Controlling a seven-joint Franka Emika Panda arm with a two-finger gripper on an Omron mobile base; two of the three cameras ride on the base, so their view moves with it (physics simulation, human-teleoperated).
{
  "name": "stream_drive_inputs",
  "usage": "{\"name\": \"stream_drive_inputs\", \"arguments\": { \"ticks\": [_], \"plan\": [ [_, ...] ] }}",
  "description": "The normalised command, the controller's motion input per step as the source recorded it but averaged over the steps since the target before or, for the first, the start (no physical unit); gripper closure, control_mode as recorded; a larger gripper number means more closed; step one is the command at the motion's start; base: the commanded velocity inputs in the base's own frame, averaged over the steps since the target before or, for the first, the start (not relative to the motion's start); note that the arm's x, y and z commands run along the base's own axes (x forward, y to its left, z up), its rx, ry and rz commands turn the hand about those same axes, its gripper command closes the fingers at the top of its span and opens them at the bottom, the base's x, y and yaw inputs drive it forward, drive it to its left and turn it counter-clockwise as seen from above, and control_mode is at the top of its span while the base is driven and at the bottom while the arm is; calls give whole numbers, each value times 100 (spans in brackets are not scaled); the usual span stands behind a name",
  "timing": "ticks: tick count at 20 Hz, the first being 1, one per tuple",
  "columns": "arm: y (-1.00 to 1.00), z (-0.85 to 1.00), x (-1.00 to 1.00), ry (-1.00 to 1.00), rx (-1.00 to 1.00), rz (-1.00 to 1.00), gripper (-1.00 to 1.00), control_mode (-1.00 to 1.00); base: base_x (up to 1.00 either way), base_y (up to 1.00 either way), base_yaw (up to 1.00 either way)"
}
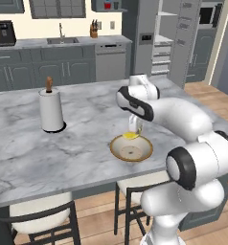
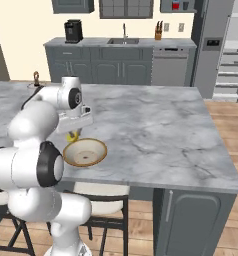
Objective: There is a bowl on the dining counter. Grab a lemon wedge from the fridge and place it in the bowl. Then get the liquor bottle and glass cup from the cabinet and place them next to the bowl.
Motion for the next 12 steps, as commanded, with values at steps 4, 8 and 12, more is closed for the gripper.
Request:
{"name": "stream_drive_inputs", "arguments": {
  "ticks": [4,8,12],
  "plan": [
    [0,-47,50,8,-1,0,100,-100,0,0,0],
    [0,-48,46,7,0,0,100,-100,0,0,0],
    [-3,-43,33,3,0,0,100,-100,0,0,0]
  ]
}}
